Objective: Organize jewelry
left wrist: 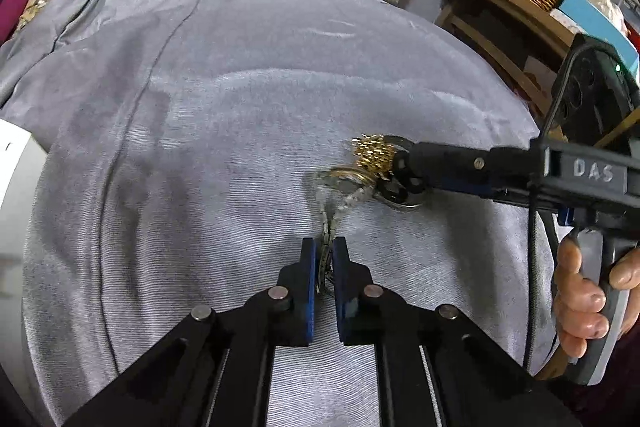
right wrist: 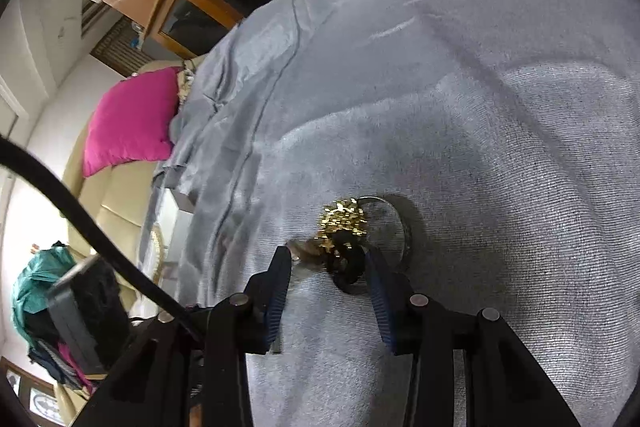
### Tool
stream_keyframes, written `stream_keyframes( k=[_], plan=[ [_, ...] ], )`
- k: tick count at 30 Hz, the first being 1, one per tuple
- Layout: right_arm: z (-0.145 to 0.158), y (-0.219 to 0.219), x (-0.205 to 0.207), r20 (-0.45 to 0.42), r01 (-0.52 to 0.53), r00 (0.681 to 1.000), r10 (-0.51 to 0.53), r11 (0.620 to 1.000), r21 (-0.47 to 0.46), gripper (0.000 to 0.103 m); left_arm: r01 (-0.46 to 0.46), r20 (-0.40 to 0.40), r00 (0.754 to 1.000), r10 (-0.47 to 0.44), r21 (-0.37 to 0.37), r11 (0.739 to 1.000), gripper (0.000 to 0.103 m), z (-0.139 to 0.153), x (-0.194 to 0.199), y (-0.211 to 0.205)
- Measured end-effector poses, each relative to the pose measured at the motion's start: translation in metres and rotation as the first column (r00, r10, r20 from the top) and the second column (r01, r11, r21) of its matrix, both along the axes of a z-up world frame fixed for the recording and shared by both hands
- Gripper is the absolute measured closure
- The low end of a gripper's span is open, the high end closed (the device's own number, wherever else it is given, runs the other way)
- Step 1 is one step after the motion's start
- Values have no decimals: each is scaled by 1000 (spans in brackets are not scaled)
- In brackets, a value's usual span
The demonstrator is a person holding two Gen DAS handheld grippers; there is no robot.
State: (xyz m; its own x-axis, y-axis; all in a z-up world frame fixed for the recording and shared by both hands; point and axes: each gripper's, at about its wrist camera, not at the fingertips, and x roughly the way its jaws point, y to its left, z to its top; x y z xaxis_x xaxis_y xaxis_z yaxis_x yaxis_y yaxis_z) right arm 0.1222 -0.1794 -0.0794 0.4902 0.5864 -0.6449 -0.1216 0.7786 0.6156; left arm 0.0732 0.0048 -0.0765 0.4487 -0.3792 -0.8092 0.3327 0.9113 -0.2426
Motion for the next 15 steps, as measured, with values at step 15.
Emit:
stream_keyframes(
  k=[15],
  plan=[
    [4,0,0,55,57,997,-53,995,-78,98,-49,1,999,49,-14,999,99,4,5,25]
  ],
)
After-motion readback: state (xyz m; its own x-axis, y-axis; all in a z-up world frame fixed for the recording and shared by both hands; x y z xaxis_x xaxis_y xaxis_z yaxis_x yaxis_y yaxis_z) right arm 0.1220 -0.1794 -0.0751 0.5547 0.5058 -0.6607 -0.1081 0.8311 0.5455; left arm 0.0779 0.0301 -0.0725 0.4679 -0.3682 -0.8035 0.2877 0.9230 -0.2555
